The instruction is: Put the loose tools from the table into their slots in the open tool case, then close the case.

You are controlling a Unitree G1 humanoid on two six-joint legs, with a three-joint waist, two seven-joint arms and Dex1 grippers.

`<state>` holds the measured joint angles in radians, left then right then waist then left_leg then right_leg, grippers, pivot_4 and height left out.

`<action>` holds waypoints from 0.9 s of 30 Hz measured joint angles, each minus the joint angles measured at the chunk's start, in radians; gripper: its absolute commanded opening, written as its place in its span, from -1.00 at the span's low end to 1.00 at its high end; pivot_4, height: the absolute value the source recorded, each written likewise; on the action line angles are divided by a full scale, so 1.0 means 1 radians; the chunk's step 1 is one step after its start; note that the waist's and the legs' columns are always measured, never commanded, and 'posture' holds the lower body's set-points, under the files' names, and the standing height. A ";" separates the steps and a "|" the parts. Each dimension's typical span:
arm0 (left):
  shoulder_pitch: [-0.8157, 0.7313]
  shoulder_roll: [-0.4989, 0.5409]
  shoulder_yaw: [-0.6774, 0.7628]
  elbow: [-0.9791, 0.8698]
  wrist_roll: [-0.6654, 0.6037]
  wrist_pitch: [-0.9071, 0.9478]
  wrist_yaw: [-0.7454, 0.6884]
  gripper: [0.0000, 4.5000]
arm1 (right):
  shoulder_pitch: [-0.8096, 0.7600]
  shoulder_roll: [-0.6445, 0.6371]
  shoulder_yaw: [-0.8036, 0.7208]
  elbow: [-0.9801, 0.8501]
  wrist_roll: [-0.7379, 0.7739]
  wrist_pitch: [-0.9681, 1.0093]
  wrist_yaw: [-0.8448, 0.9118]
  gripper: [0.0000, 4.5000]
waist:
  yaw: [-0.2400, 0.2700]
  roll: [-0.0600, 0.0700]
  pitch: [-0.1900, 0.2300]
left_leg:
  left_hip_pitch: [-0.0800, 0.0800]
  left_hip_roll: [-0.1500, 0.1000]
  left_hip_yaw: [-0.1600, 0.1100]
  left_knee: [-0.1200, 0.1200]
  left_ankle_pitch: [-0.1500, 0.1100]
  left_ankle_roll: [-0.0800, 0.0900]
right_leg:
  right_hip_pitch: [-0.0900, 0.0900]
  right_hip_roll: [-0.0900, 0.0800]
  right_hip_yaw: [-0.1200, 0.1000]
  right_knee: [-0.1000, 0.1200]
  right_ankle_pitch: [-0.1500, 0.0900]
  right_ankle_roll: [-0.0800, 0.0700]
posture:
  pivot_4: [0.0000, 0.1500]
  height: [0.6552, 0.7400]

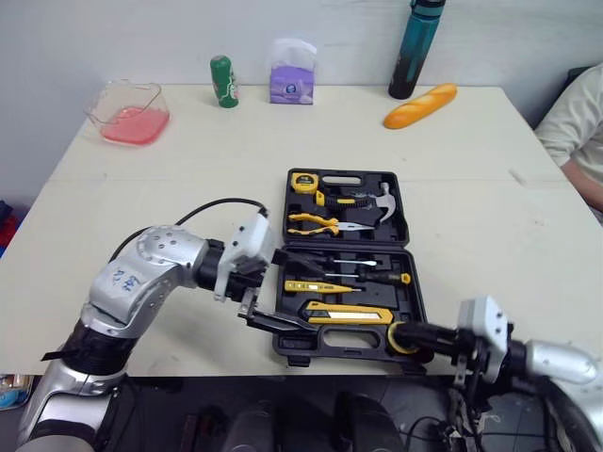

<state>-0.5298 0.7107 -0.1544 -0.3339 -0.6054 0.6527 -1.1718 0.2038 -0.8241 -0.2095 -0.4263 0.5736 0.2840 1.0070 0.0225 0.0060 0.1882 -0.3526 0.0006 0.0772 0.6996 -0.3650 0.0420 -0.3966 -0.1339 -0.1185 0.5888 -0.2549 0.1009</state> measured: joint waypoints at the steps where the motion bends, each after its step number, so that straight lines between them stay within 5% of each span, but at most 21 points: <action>1: 0.013 0.014 0.018 0.012 0.009 -0.011 0.004 0.88 | -0.042 -0.028 -0.028 -0.001 0.026 0.044 -0.012 -1.00 | 0.000 0.000 0.000 | 0.000 0.001 0.000 0.000 0.000 -0.001 | 0.000 0.000 -0.001 -0.001 -0.001 -0.001 | 1.00 0.80; 3: 0.030 0.040 0.059 0.082 0.039 -0.056 0.009 0.62 | -0.138 -0.084 -0.056 0.027 0.027 0.105 -0.040 -1.00 | 0.001 0.001 0.000 | 0.000 0.001 0.000 0.000 -0.001 -0.002 | -0.002 0.000 -0.002 -0.001 -0.002 -0.003 | 1.00 0.80; 11: -0.009 0.063 0.094 0.453 0.227 -0.234 0.053 -0.96 | -0.488 -0.114 0.130 0.405 -0.218 0.177 -0.138 -1.00 | 0.003 0.001 0.000 | -0.017 -0.003 0.004 0.000 0.003 0.002 | -0.020 0.003 -0.012 0.008 -0.001 -0.001 | 1.00 0.80; 27: -0.160 -0.239 -0.019 0.744 0.452 -0.345 0.225 -0.96 | -0.703 0.054 0.319 0.573 -0.403 0.132 -0.119 -1.00 | -0.007 0.001 0.000 | -0.017 -0.005 0.006 0.001 0.005 0.005 | -0.019 0.003 -0.011 0.005 0.003 0.005 | 1.00 0.80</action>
<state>-0.6895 0.4718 -0.1730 0.4101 -0.1532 0.3073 -0.9470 -0.4994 -0.7702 0.1099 0.1468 0.1702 0.4161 0.8881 0.0156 0.0069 0.1886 -0.3700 -0.0044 0.0827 0.7002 -0.3598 0.0467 -0.4151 -0.1312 -0.1296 0.5939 -0.2522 0.1057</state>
